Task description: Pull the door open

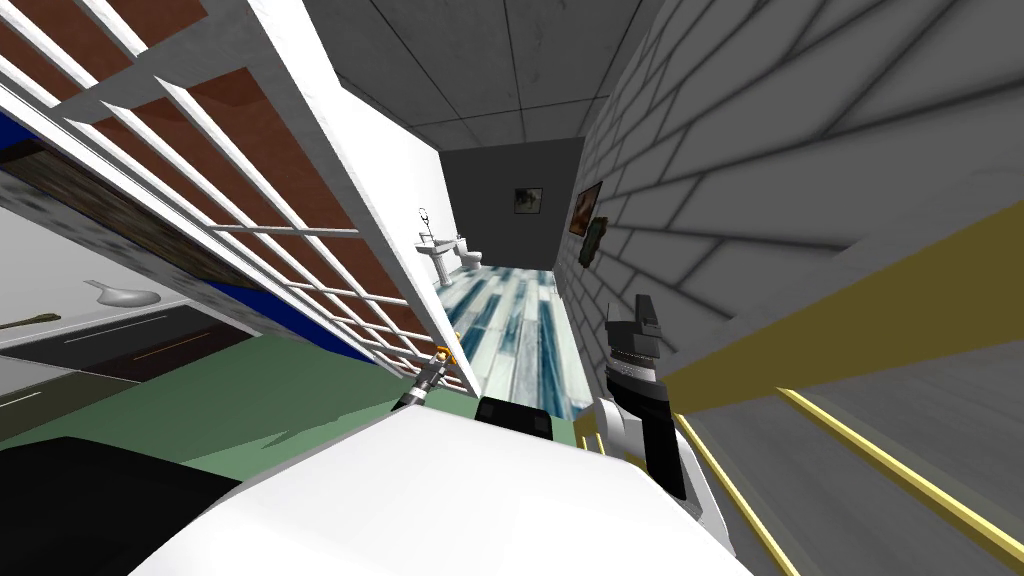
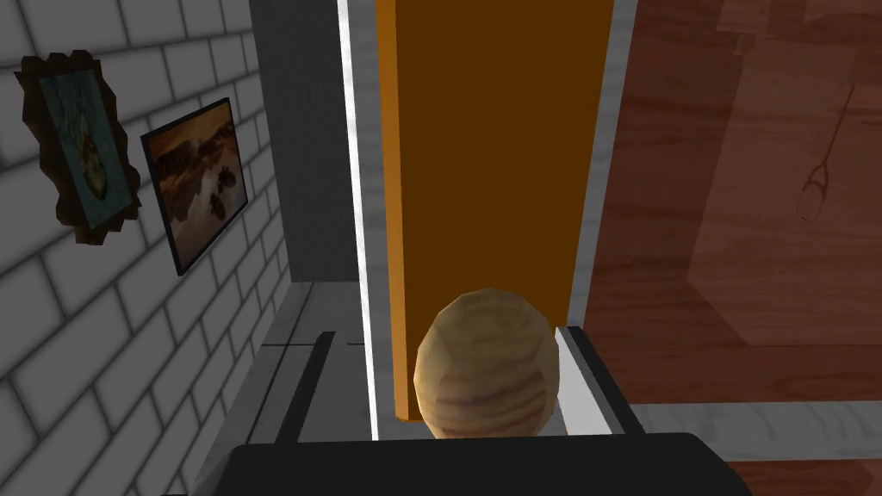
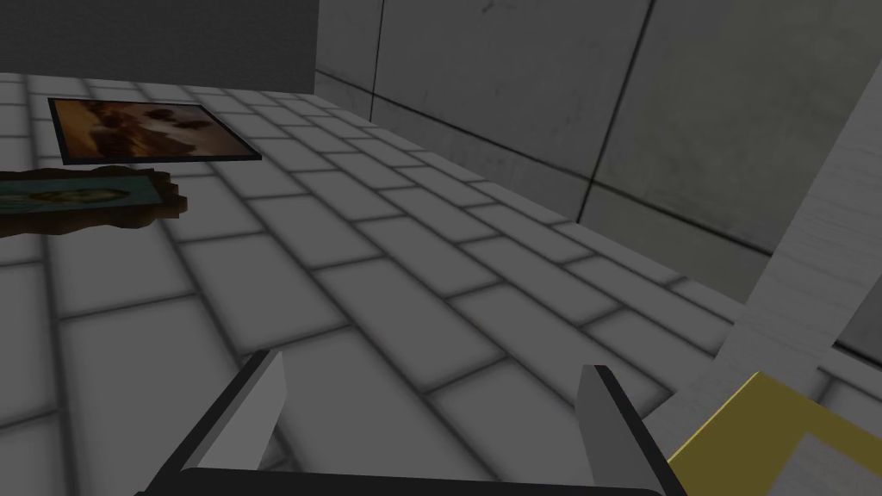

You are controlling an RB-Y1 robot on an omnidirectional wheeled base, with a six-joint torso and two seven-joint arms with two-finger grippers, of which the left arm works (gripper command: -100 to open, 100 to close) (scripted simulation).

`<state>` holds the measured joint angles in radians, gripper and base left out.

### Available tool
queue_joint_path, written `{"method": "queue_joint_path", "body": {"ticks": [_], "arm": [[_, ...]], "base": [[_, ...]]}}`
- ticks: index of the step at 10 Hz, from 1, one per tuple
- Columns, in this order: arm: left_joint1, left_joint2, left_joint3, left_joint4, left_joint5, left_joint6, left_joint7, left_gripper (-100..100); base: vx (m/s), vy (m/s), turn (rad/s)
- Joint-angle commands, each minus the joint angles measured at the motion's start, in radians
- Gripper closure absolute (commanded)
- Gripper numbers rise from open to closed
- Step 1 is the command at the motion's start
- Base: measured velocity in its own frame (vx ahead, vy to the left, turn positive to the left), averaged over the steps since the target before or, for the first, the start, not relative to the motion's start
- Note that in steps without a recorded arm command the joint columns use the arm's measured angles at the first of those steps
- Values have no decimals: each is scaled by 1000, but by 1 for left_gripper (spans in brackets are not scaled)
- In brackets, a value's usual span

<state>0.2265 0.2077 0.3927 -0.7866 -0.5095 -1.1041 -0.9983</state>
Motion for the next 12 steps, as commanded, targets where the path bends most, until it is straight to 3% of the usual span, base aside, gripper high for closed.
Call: {"method": "queue_joint_path", "body": {"ticks": [1, 5, 12], "arm": [[-3, -2, -2, 1, -1, 2, -1, 100], [-3, -2, -2, 1, -1, 2, -1, 100], [-20, 4, 1, 13, 41, 17, 177, 100]], "base": [[-31, 14, 13], [-7, 4, -10], [-36, 19, -64]]}}
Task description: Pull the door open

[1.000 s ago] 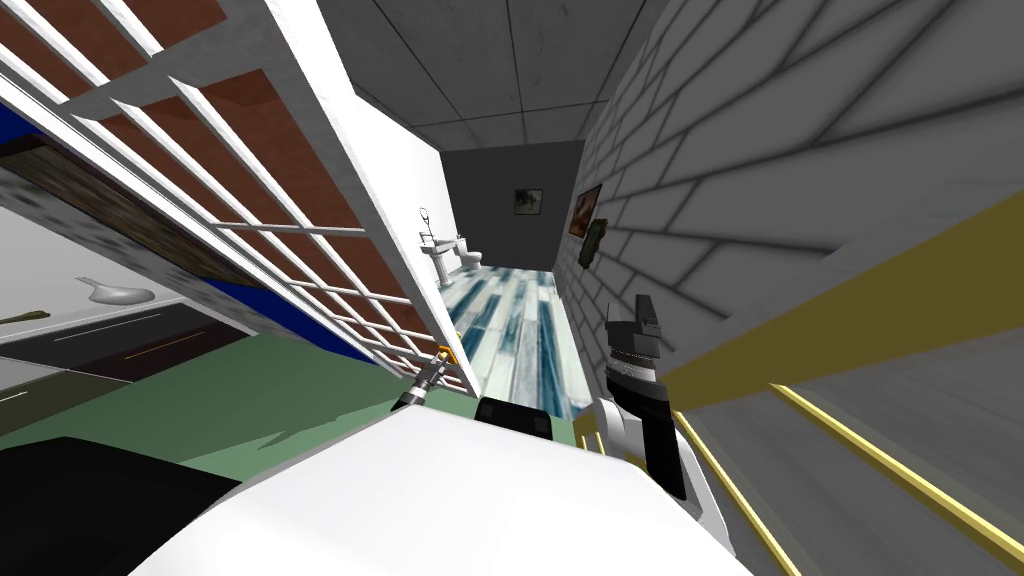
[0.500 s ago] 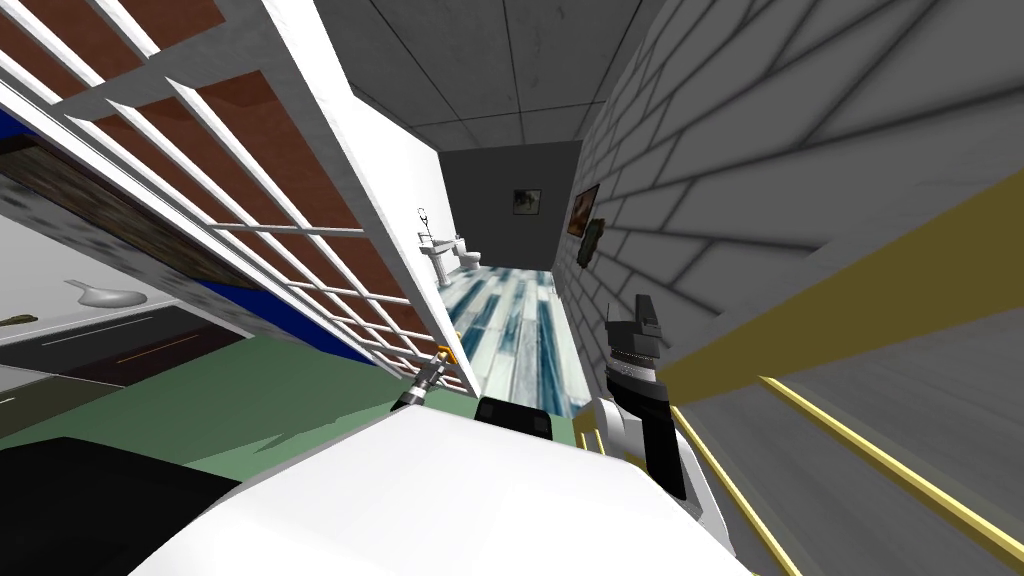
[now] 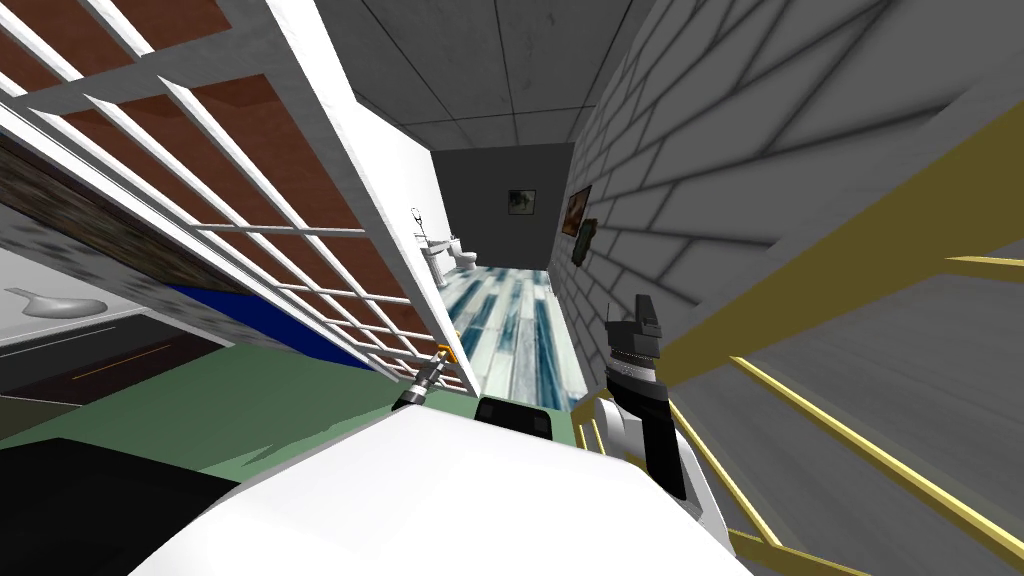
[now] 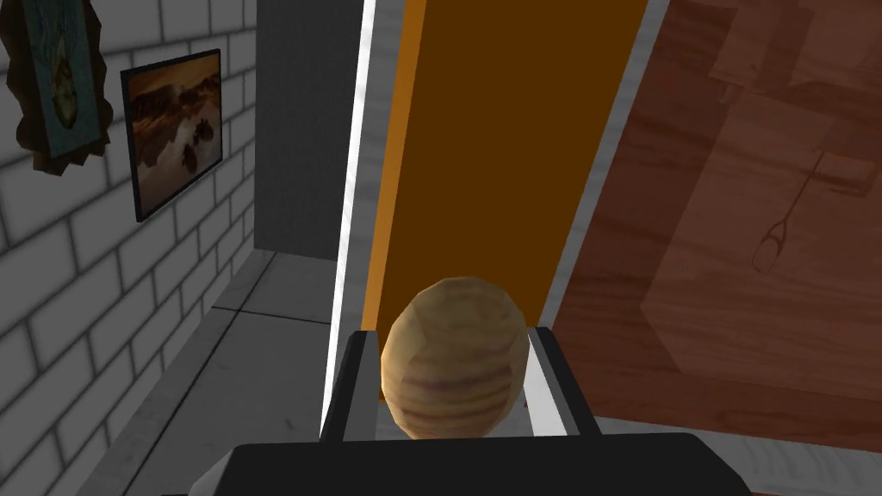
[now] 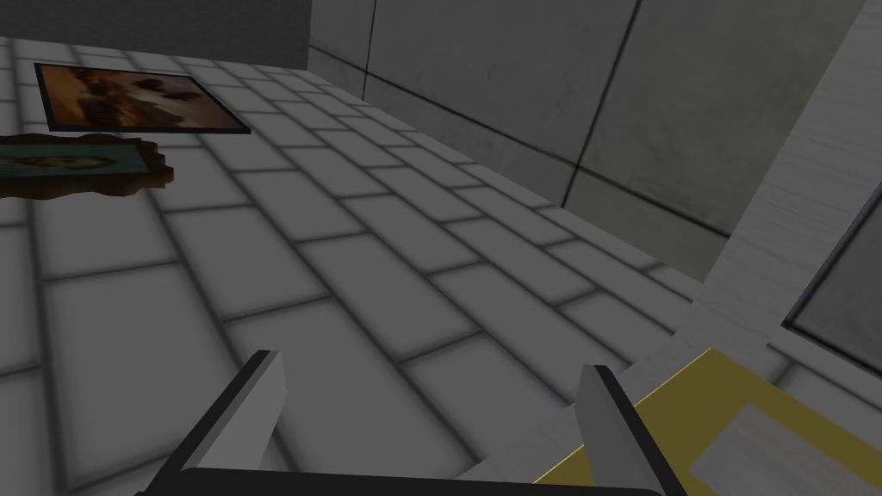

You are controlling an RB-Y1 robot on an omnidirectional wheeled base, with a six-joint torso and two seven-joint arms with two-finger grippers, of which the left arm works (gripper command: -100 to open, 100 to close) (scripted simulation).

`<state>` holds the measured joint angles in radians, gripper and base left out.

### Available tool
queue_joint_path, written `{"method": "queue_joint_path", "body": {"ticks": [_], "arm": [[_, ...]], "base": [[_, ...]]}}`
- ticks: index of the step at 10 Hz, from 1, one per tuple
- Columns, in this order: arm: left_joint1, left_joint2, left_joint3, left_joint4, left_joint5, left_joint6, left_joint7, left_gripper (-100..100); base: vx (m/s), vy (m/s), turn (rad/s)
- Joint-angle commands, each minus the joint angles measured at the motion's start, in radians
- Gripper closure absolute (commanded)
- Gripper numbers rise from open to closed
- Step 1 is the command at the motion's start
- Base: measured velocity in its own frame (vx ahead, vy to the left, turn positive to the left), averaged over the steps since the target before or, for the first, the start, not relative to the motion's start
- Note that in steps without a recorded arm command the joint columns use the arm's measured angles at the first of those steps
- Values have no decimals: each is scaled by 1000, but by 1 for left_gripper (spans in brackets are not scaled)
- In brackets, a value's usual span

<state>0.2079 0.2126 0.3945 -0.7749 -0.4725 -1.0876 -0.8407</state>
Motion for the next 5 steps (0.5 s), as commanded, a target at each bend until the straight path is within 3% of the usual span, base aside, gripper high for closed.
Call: {"method": "queue_joint_path", "body": {"ticks": [1, 5], "arm": [[-4, -1, -1, 5, 12, 3, 50, 100], [-15, -1, -2, 13, 37, 10, 147, 100]], "base": [[-42, 21, -75], [-48, 16, -65]]}}
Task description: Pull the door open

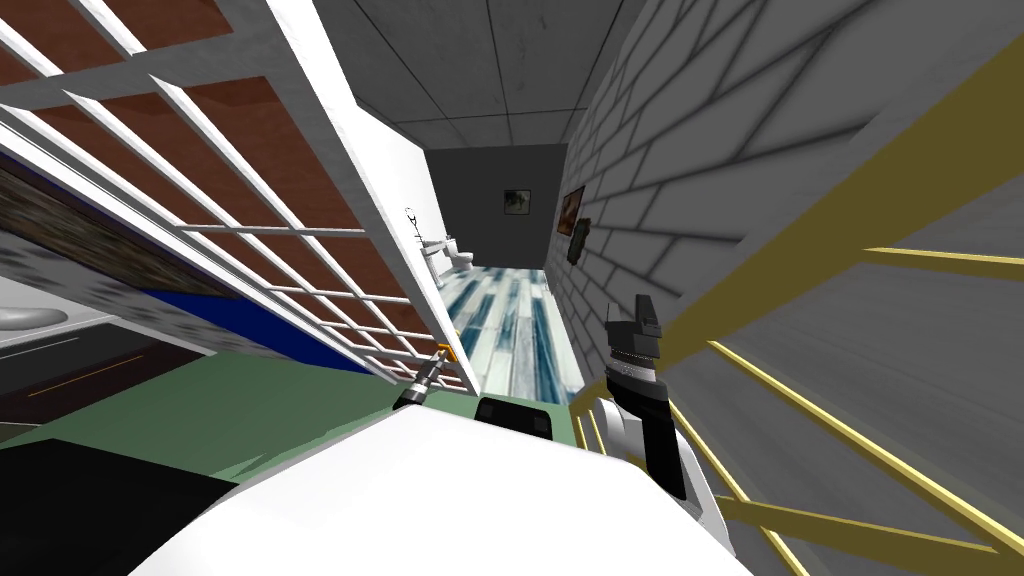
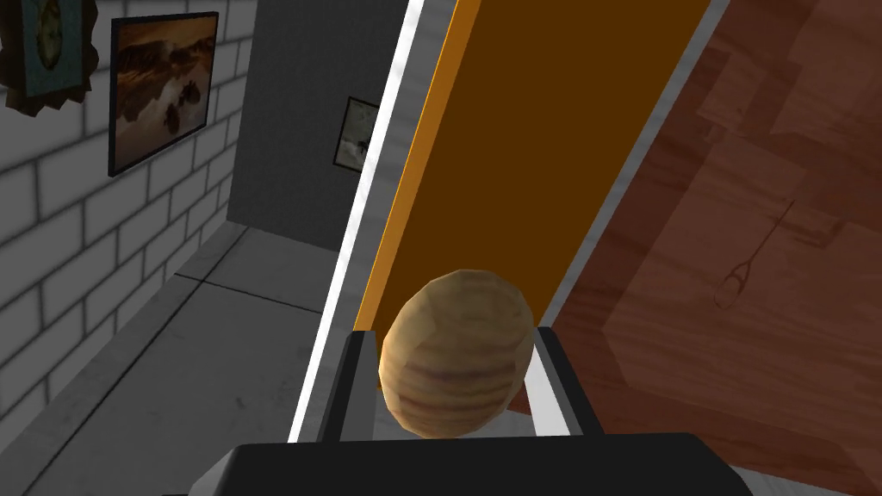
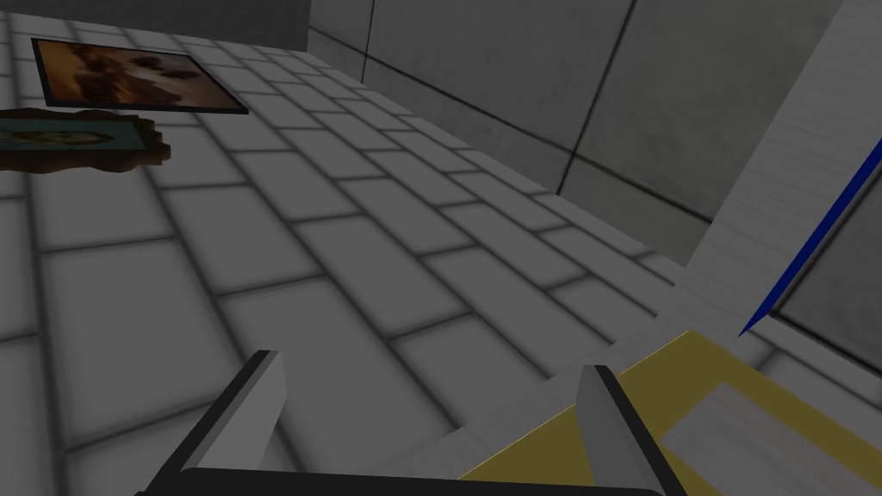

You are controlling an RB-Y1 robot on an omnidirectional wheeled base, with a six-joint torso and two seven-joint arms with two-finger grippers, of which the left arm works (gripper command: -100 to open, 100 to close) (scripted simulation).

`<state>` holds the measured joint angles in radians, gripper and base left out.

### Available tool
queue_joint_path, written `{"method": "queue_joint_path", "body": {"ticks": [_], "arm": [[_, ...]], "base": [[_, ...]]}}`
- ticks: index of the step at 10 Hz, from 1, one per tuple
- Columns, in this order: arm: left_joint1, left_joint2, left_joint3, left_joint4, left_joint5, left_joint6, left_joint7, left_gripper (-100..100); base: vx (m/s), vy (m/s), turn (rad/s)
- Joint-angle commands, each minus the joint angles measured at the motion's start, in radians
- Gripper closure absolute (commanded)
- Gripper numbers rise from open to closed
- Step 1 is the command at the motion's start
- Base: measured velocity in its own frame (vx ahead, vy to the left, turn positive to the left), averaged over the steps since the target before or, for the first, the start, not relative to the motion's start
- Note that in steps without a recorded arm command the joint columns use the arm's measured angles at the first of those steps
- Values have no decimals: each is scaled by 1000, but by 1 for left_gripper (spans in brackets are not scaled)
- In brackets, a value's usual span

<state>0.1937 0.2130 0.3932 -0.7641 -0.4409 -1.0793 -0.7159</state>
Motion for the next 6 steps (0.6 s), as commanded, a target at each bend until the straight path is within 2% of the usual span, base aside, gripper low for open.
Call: {"method": "queue_joint_path", "body": {"ticks": [1, 6], "arm": [[0, -1, 0, 2, 5, 2, 29, 100], [-17, 0, -2, 16, 45, 14, 165, 100]], "base": [[-38, 16, -50], [-47, 21, -85]]}}
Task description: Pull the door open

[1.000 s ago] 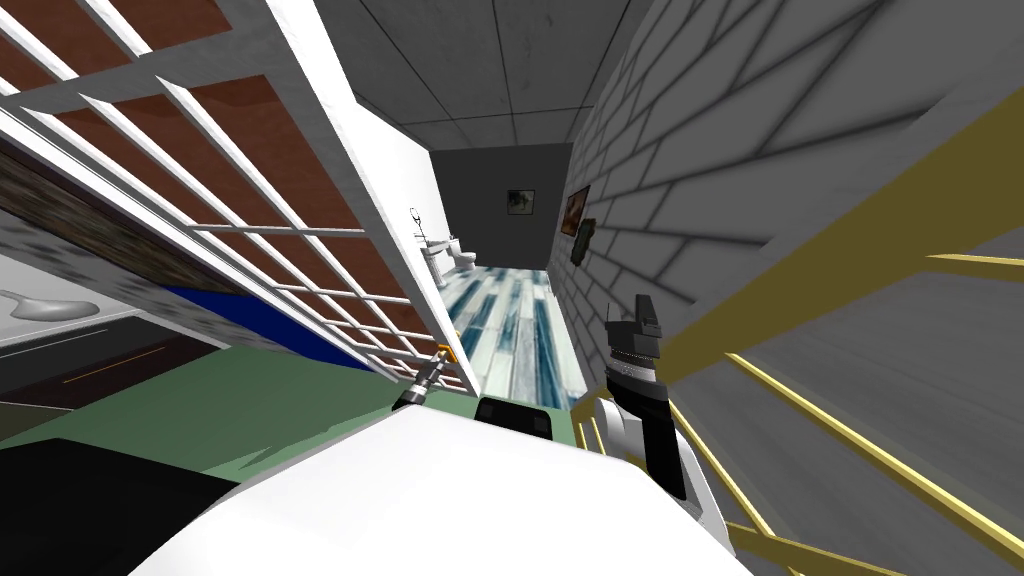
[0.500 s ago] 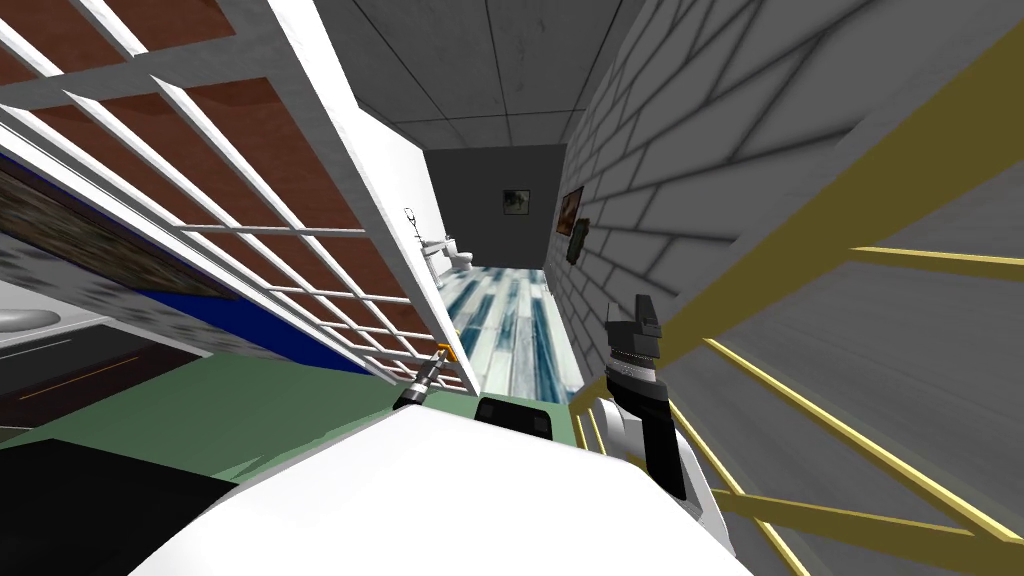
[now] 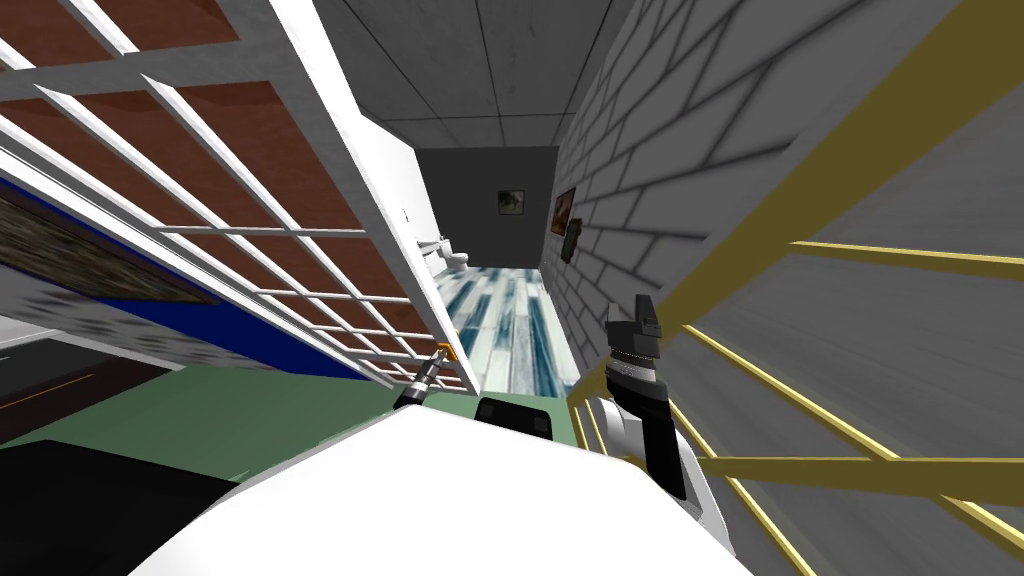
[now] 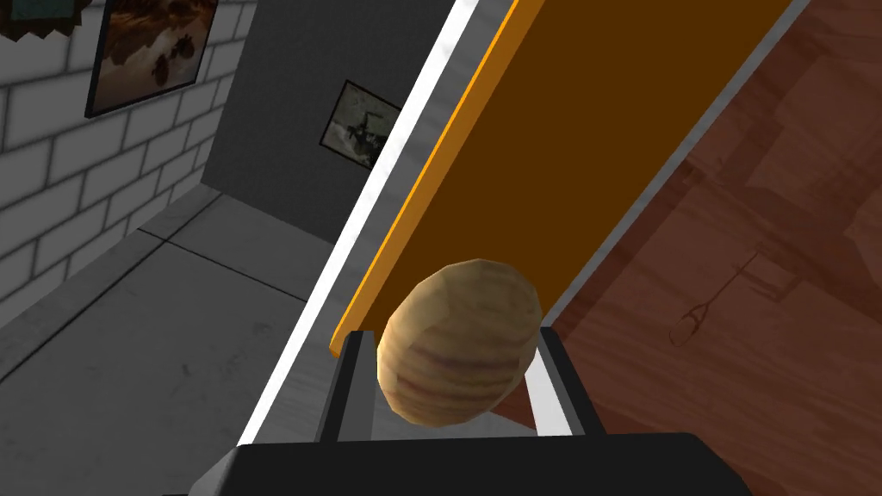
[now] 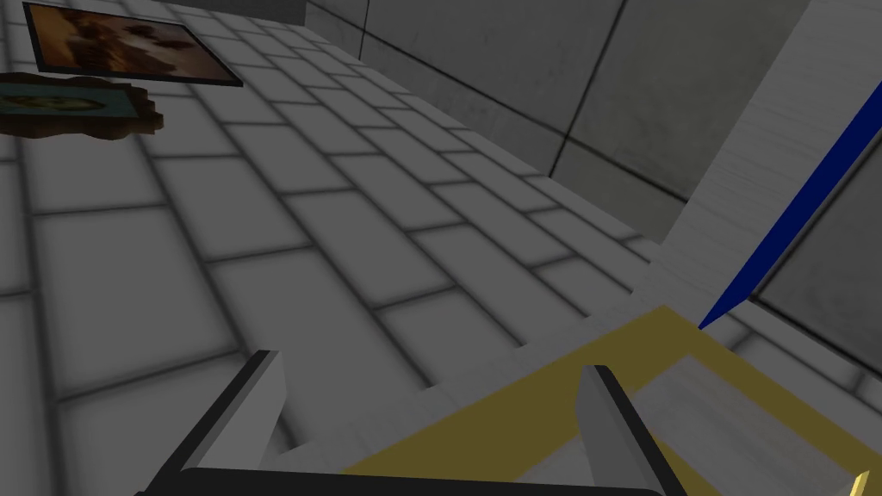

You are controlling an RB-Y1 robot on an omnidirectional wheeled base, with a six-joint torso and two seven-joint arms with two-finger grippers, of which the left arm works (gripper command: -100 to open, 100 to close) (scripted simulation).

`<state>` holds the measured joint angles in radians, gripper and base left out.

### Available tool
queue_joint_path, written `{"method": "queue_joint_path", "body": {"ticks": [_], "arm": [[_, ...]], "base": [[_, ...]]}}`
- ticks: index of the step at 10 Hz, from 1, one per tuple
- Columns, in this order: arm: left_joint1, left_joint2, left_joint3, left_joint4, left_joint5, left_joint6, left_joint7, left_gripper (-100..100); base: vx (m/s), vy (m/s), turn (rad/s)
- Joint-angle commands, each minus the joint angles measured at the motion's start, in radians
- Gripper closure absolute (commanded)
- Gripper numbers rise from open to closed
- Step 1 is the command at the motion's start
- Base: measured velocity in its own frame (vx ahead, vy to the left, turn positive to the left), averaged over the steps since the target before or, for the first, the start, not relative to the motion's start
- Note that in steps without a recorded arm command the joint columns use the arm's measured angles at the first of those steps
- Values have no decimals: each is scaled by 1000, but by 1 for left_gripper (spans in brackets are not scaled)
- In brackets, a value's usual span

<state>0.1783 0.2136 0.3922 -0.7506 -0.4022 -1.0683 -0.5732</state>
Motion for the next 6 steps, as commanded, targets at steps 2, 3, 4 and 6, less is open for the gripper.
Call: {"method": "queue_joint_path", "body": {"ticks": [2, 3, 4, 6], "arm": [[-6, -1, -1, 6, 17, 6, 72, 100], [-6, -1, -1, 6, 17, 6, 76, 100], [-10, -1, -1, 10, 28, 9, 116, 100], [-15, -1, -2, 14, 40, 13, 156, 100]], "base": [[-42, 21, -51], [-36, 14, -38], [-45, 16, -77], [-61, 25, -93]]}}
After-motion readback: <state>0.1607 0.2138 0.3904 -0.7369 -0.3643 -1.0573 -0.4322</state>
